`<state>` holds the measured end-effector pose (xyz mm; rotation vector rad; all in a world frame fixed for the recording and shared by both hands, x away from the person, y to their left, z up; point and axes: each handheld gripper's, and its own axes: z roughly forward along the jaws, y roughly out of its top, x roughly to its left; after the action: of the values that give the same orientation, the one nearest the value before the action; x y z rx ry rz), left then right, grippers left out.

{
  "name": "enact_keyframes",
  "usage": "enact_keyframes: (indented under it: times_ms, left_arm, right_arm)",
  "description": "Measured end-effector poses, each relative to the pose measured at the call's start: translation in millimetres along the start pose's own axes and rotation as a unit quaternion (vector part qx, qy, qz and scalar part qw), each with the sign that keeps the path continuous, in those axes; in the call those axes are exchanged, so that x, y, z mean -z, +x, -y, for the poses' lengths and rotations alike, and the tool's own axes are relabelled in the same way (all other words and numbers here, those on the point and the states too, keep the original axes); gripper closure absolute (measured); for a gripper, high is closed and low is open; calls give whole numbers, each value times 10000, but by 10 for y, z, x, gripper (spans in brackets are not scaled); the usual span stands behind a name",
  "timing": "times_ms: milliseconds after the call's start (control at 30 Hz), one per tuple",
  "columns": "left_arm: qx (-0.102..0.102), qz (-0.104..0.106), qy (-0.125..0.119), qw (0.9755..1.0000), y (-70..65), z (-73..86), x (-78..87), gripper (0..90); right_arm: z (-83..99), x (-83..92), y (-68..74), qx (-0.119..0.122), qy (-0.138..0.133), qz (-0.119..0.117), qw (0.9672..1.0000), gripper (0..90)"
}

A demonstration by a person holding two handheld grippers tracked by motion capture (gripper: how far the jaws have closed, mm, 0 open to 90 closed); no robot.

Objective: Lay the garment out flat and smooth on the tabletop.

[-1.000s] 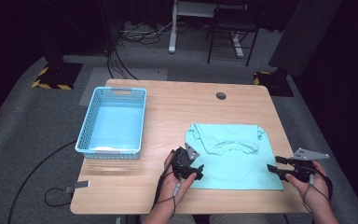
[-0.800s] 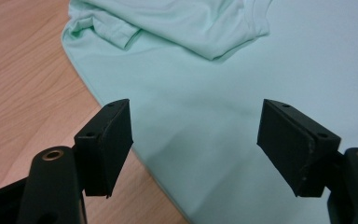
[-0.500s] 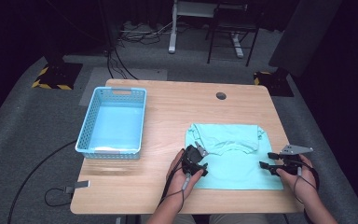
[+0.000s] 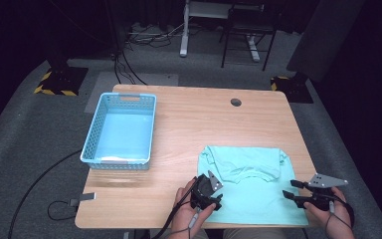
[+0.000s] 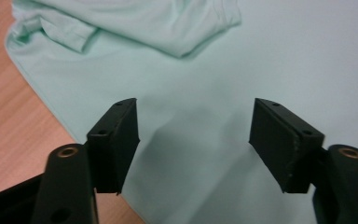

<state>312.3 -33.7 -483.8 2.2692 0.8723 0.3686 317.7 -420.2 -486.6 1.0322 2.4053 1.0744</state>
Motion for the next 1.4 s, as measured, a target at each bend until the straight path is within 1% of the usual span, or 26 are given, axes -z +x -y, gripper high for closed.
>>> enact_keyframes:
  times_ms: [67, 133, 200, 267, 333, 367, 400, 467, 500, 533, 600, 633, 700, 867, 933, 1000, 1067, 1133, 1167, 1200, 1233, 1267, 1300, 1333, 1367, 1400]
  left_arm:
    - [143, -52, -38, 9999, 61, -63, -40, 321]
    - [211, -138, -72, 9997, 122, -126, -94, 328]
    - [268, -147, 1, 9995, 162, -190, -166, 332]
    - [234, -127, 39, 9996, 184, -253, -252, 333]
    - [194, -134, 178, 9996, 178, -311, -337, 335]
    - [120, -172, 284, 9994, 165, -347, -387, 339]
    - [89, -172, 317, 9993, 156, -366, -414, 348]
    - [36, -143, 268, 9995, 140, -418, -474, 368]
    - [31, -132, 273, 9995, 132, -441, -489, 392]
    - [-11, -98, 255, 9996, 130, -459, -499, 438]
    - [-8, -34, 271, 9996, 107, -475, -497, 596]
    - [-20, -50, 295, 9996, 94, -476, -488, 674]
    - [-41, -85, 254, 9996, 67, -465, -461, 781]
    - [-38, 54, 87, 9999, -2, -420, -297, 809]
    - [-48, 191, 99, 9998, -43, -386, -236, 802]
    - [-78, 323, 123, 9994, -82, -342, -194, 783]
    - [-120, 370, 160, 9991, -108, -314, -160, 780]
    - [-142, 409, 159, 9989, -97, -337, -137, 781]
    - [-162, 401, 179, 9989, -73, -376, -136, 783]
    - [-198, 327, 177, 9991, -26, -446, -147, 786]
    - [-296, 111, 158, 9994, 72, -566, -171, 787]
    - [-381, -186, 131, 9990, 184, -685, -195, 786]
    - [-419, -671, 44, 9969, 379, -856, -228, 775]
    - [-226, -852, -100, 9961, 599, -1022, -231, 733]
    - [82, -836, -290, 9960, 802, -1160, -202, 673]
    - [359, -943, -394, 9941, 948, -1250, -161, 624]
  right_arm:
    - [-69, -37, -60, -54, -65, 65, 9999, 403]
    - [-137, -102, -114, -65, -86, 63, 9999, 403]
    - [-190, -175, -152, -35, -67, 61, 10000, 403]
    - [-222, -241, -184, -4, -31, 52, 10000, 411]
    - [-244, -312, -204, 46, 40, -4, 10000, 436]
    - [-251, -333, -208, 60, 50, -21, 10000, 443]
    - [-265, -361, -215, 91, 57, -45, 9999, 472]
    - [-285, -398, -228, 105, 67, -80, 9999, 530]
    - [-293, -414, -233, 91, 84, -107, 9999, 587]
    - [-299, -426, -233, 101, 114, -138, 9998, 654]
    - [-308, -441, -226, 150, 173, -185, 9996, 729]
    - [-312, -436, -221, 180, 170, -198, 9995, 773]
    - [-316, -409, -207, 215, 165, -213, 9994, 801]
    - [-292, -275, -142, 273, 116, -240, 9993, 817]
    - [-277, -197, -84, 313, 117, -272, 9991, 817]
    - [-270, -139, -34, 368, 187, -336, 9986, 817]
    - [-284, -98, -2, 438, 256, -389, 9980, 817]
    - [-344, -63, 3, 510, 294, -479, 9971, 827]
    - [-373, -64, -9, 505, 309, -515, 9969, 837]
    - [-424, -81, -38, 487, 325, -559, 9967, 847]
    - [-506, -118, -90, 461, 335, -584, 9967, 856]
    - [-635, -174, -173, 417, 236, -532, 9974, 863]
    - [-757, -222, -258, 374, 94, -408, 9984, 865]
    - [-928, -288, -392, 342, -122, -65, 9993, 859]
    - [-1078, -343, -530, 231, -471, 390, 9979, 757]
    - [-1202, -380, -652, 81, -789, 815, 9935, 566]
